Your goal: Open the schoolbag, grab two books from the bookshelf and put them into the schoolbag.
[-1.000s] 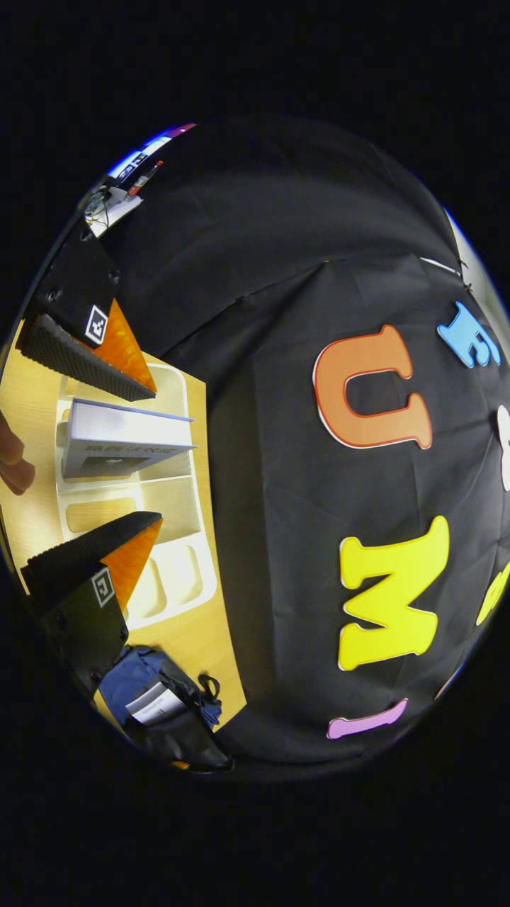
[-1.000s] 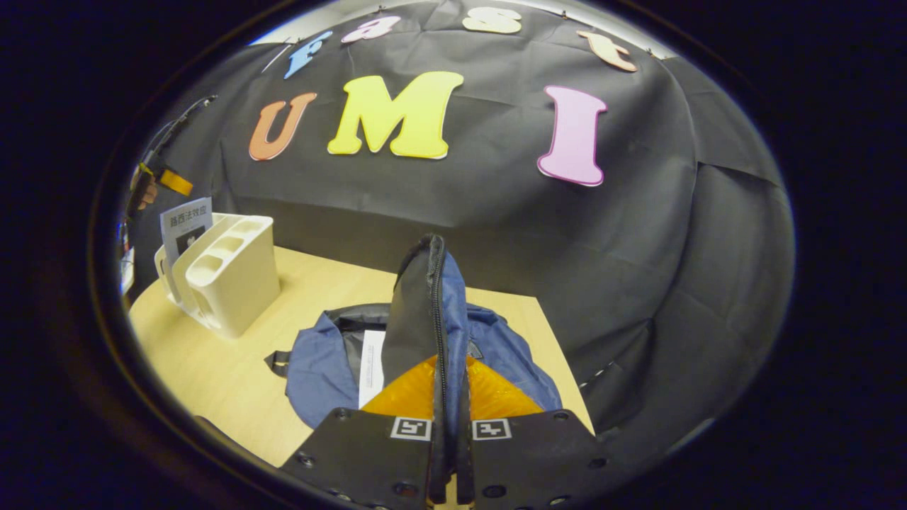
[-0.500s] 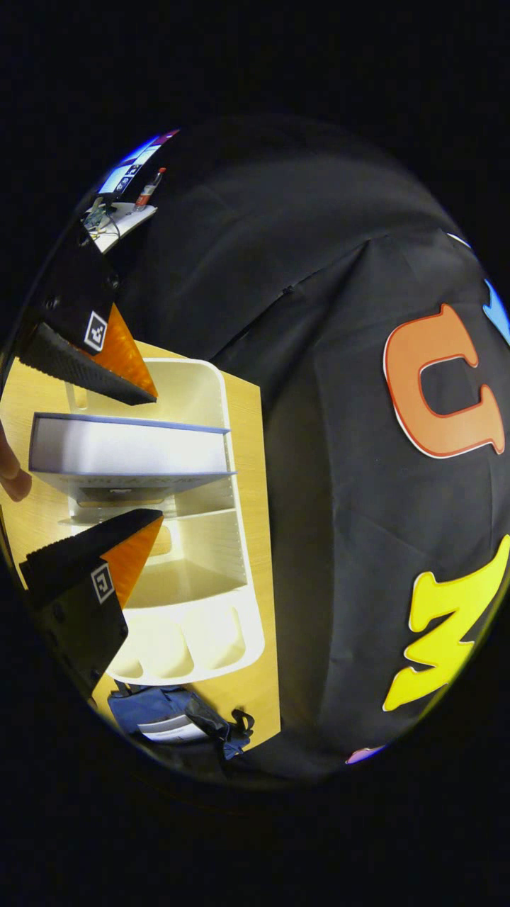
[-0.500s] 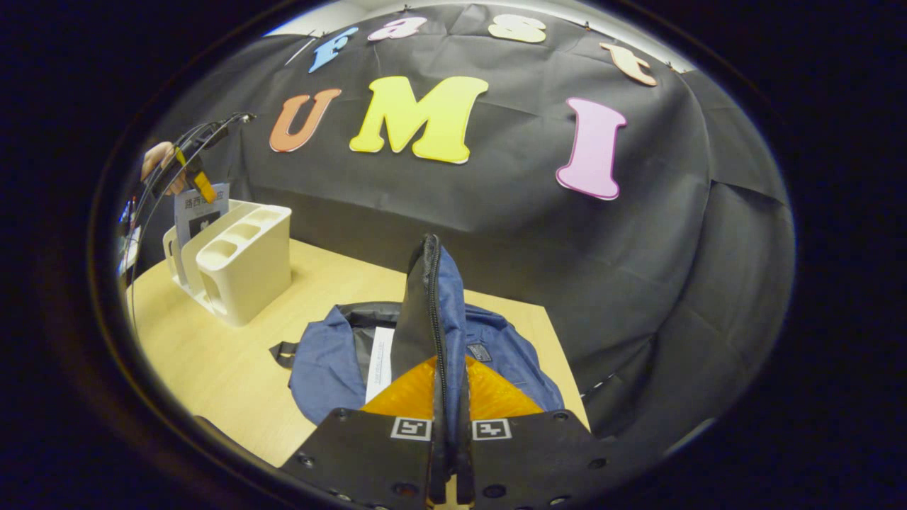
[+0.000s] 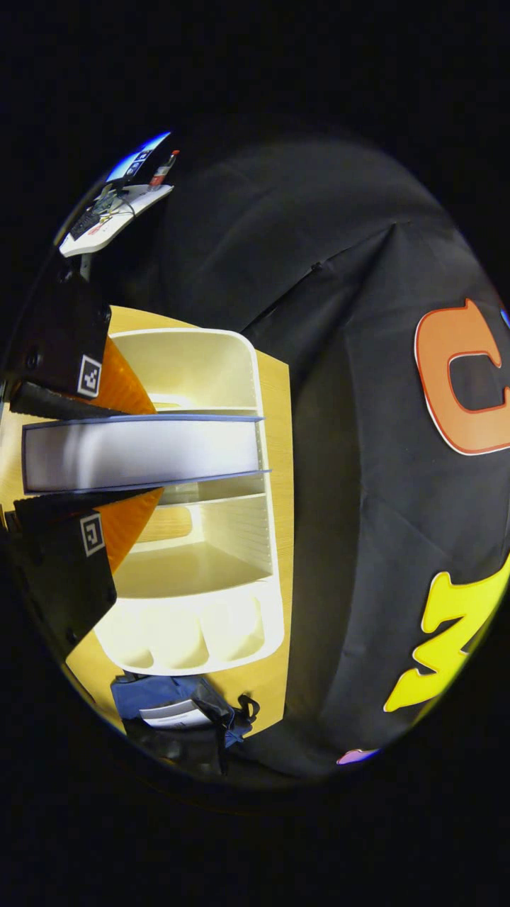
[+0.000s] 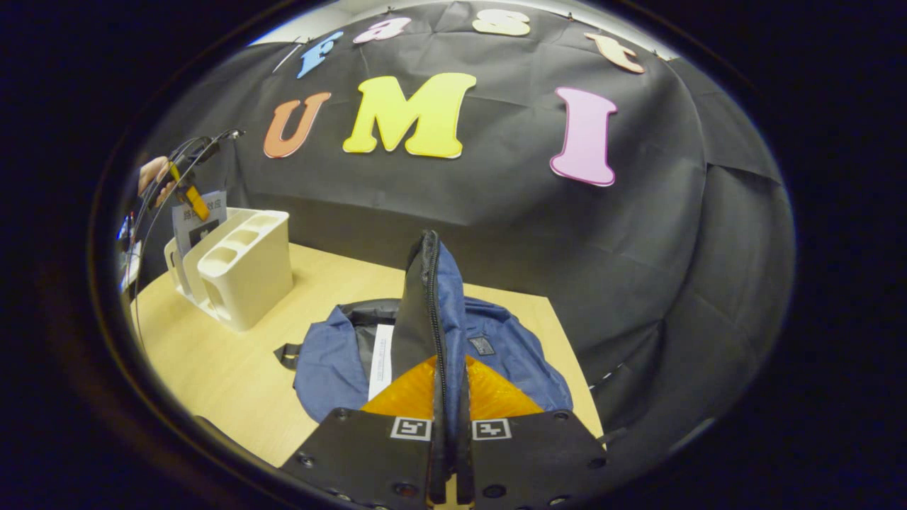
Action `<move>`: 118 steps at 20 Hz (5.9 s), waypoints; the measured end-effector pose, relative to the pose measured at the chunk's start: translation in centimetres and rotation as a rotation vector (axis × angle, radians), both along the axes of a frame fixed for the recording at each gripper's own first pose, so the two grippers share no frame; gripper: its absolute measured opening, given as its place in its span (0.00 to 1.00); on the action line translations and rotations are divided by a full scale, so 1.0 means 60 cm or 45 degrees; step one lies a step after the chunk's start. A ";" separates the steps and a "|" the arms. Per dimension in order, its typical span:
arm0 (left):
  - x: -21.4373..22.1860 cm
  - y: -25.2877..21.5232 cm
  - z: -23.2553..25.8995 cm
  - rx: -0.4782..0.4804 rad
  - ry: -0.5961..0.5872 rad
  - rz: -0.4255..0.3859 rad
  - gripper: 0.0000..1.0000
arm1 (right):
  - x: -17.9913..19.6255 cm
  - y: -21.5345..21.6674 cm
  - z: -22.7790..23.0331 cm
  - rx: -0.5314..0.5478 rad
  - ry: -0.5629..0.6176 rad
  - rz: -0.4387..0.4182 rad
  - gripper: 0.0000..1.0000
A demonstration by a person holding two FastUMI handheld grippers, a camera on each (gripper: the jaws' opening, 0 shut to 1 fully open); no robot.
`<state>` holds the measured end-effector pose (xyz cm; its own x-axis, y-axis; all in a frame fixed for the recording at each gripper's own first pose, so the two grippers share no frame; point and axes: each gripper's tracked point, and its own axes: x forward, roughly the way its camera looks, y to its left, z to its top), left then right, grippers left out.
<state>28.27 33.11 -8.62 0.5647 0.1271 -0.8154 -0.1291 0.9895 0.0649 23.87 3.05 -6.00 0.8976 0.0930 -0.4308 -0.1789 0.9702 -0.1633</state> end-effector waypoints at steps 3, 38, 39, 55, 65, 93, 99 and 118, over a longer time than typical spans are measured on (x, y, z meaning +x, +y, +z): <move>-0.027 -0.006 0.013 -0.010 -0.047 0.011 0.43 | -0.006 -0.002 -0.001 0.011 0.010 -0.003 0.06; -0.346 -0.213 0.041 -1.016 -0.457 0.061 0.43 | 0.003 0.048 -0.009 -0.090 0.086 -0.005 0.06; -0.337 -0.232 0.035 -1.045 -0.448 0.060 0.43 | 0.005 0.051 -0.007 -0.095 0.086 0.003 0.03; -0.149 -0.501 0.095 -1.319 -0.553 0.009 0.42 | 0.022 0.015 0.063 -0.013 -0.029 0.011 0.06; -0.025 -0.610 0.064 -1.379 -0.566 0.144 0.43 | 0.015 -0.001 0.093 0.145 -0.076 -0.045 0.06; 0.052 -0.883 -0.088 -1.164 -0.684 0.148 0.45 | 0.009 0.013 0.124 0.323 -0.174 0.015 0.06; 0.047 -0.877 -0.109 -1.064 -0.641 0.153 0.49 | 0.007 0.002 0.095 0.351 -0.130 -0.017 0.06; -0.094 -0.645 -0.102 -0.398 -0.636 -0.077 0.84 | -0.034 -0.042 0.006 0.229 -0.055 -0.240 0.07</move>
